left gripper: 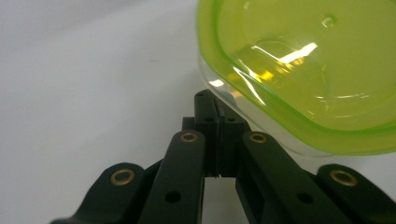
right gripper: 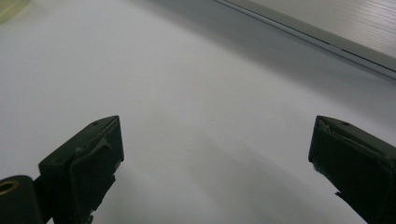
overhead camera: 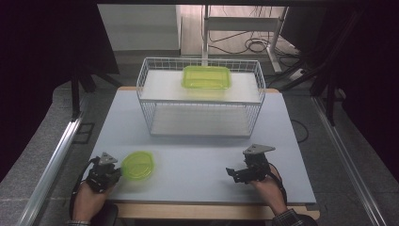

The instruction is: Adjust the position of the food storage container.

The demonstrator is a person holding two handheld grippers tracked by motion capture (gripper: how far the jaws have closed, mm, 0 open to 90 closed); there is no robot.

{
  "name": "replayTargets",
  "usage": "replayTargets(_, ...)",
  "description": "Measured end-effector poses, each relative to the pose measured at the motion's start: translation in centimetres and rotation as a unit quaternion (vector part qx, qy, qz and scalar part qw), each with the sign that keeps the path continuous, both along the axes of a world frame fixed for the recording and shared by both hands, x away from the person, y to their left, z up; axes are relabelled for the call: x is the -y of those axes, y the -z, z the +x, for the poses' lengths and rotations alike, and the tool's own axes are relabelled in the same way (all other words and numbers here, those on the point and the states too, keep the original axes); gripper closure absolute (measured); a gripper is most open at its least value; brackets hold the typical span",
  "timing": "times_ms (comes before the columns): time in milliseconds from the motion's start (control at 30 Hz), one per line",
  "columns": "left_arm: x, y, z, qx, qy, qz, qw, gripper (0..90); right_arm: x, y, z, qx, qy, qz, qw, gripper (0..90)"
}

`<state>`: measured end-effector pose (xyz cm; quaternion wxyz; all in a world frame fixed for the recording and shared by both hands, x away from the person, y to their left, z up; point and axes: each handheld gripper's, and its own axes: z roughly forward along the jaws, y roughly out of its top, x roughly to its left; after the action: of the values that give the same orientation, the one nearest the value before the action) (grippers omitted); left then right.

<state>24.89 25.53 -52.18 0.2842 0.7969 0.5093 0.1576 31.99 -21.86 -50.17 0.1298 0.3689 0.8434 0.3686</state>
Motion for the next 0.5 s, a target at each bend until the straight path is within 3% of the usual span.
replayTargets(167,1.1,0.0,0.3,-0.001,0.014,-0.002,0.9999,90.0,-0.2,0.2,0.0,-0.002,-0.002,-0.002,1.0000,3.1)
replayTargets(500,4.9,-0.1,2.2,0.007,0.064,-0.017,0.9978,90.0,-0.2,0.2,0.0,-0.005,-0.003,-0.002,1.0000,3.2)
